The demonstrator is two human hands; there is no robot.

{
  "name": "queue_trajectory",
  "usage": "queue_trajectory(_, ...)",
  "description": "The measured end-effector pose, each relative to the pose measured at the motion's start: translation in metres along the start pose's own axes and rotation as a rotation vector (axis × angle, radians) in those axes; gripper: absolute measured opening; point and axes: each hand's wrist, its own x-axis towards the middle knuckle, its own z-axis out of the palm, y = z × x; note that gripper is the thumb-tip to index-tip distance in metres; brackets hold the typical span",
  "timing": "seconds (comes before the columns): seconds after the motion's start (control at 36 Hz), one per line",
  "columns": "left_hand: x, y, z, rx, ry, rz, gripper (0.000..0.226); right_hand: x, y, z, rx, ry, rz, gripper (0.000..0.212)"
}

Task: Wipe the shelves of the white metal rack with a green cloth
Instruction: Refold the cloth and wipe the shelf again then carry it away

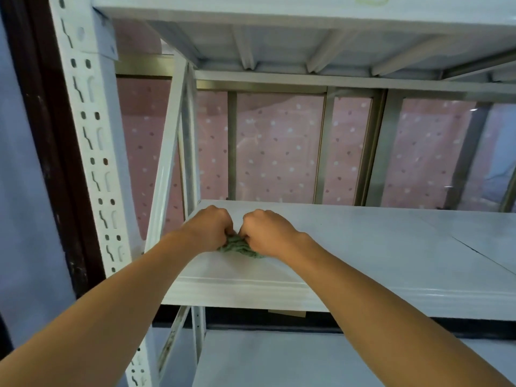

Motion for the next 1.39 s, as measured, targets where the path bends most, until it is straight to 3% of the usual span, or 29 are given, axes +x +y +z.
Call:
queue_trajectory(0.08, 0.019, -0.008, 0.007, -0.039, 0.016, -0.046, 0.024, 0.010, 0.006, 0.000, -0.124, -0.017, -0.070, 0.016)
queue_trajectory(0.19, 0.042, -0.015, 0.015, -0.079, 0.046, -0.065, 0.024, 0.024, 0.012, -0.003, -0.089, -0.094, -0.049, 0.010)
queue_trajectory(0.33, 0.070, -0.019, 0.017, -0.095, 0.041, -0.087, 0.023, 0.048, 0.023, -0.004, 0.038, -0.172, 0.060, 0.024)
queue_trajectory(0.5, 0.099, -0.019, 0.023, -0.055, 0.038, -0.132, 0.025, 0.075, 0.038, 0.007, 0.042, -0.137, 0.075, 0.031)
queue_trajectory(0.64, 0.127, -0.024, 0.029, -0.025, 0.034, -0.169, 0.020, 0.097, 0.050, 0.021, 0.030, -0.070, 0.034, 0.008)
queue_trajectory(0.86, 0.177, -0.035, 0.042, -0.008, 0.032, -0.198, 0.018, 0.147, 0.087, 0.045, 0.068, -0.042, 0.030, 0.026)
queue_trajectory(1.39, 0.253, -0.006, 0.066, -0.059, 0.092, -0.094, 0.025, 0.186, 0.184, 0.077, 0.185, -0.030, 0.091, 0.035)
